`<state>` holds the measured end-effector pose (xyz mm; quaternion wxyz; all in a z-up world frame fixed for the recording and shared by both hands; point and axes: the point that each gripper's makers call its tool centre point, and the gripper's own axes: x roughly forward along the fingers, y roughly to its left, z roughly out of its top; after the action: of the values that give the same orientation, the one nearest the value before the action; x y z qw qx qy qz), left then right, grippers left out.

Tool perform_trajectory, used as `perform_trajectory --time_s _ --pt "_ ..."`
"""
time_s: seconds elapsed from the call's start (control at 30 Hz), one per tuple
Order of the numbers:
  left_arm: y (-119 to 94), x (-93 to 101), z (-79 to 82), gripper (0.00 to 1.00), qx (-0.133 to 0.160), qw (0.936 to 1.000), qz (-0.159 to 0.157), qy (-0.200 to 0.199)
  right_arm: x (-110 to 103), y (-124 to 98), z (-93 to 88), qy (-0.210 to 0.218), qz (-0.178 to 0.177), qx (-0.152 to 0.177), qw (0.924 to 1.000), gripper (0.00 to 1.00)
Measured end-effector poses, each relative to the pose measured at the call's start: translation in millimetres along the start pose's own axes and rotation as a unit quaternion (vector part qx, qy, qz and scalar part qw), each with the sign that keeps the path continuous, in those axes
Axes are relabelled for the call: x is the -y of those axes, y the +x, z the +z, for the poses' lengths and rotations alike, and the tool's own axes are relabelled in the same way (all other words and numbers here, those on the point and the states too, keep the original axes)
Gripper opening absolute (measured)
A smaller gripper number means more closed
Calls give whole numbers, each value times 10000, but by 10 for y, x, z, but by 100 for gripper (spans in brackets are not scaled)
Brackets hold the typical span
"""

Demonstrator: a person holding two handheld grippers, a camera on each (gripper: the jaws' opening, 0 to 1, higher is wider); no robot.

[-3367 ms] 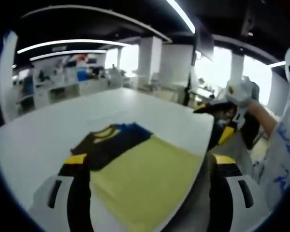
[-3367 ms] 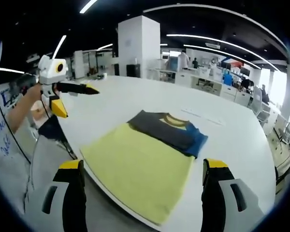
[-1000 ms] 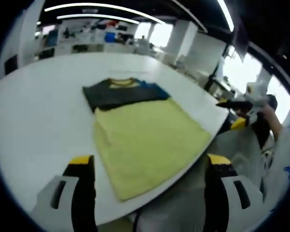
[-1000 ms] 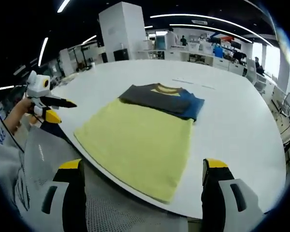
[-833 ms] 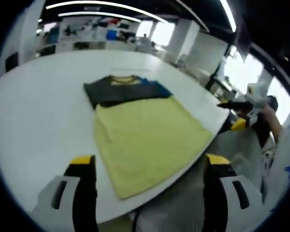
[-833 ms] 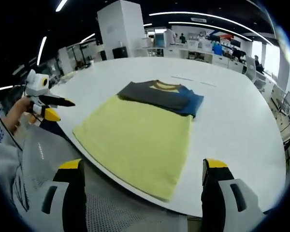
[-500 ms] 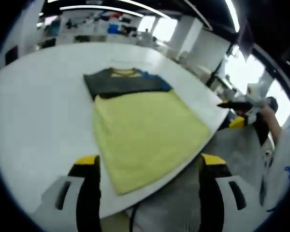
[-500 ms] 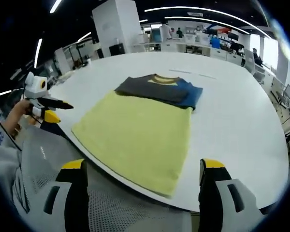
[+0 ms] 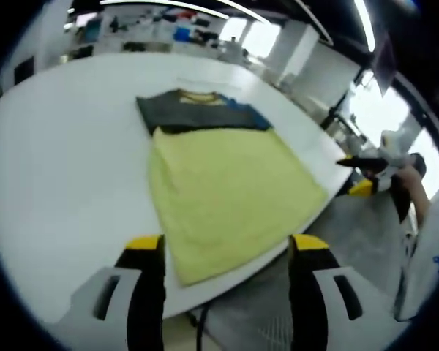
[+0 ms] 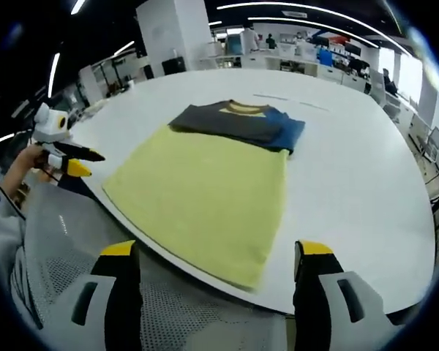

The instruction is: Fold the garment on the visible template until the final outline fits inside the template.

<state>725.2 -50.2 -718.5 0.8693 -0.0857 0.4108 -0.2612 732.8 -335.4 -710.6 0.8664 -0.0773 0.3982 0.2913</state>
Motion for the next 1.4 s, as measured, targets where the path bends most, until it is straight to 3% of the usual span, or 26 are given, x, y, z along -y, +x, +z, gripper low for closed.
perform_trajectory --time_s 0.4,0.5,0.6,1.4 --pt "12 -114 -54 57 -24 9997 143 -174 68 50 -83 -115 -91 -258 9996 74" --pt "21 -170 -100 50 -77 9988 222 -426 85 55 -109 -73 -113 -301 9995 73" --pt "23 -195 -108 49 -27 9975 183 -681 102 57 -122 -61 -138 -337 9993 70" --pt "138 -312 -317 36 -361 9936 256 -1042 196 105 -276 -142 -211 -777 9967 57"
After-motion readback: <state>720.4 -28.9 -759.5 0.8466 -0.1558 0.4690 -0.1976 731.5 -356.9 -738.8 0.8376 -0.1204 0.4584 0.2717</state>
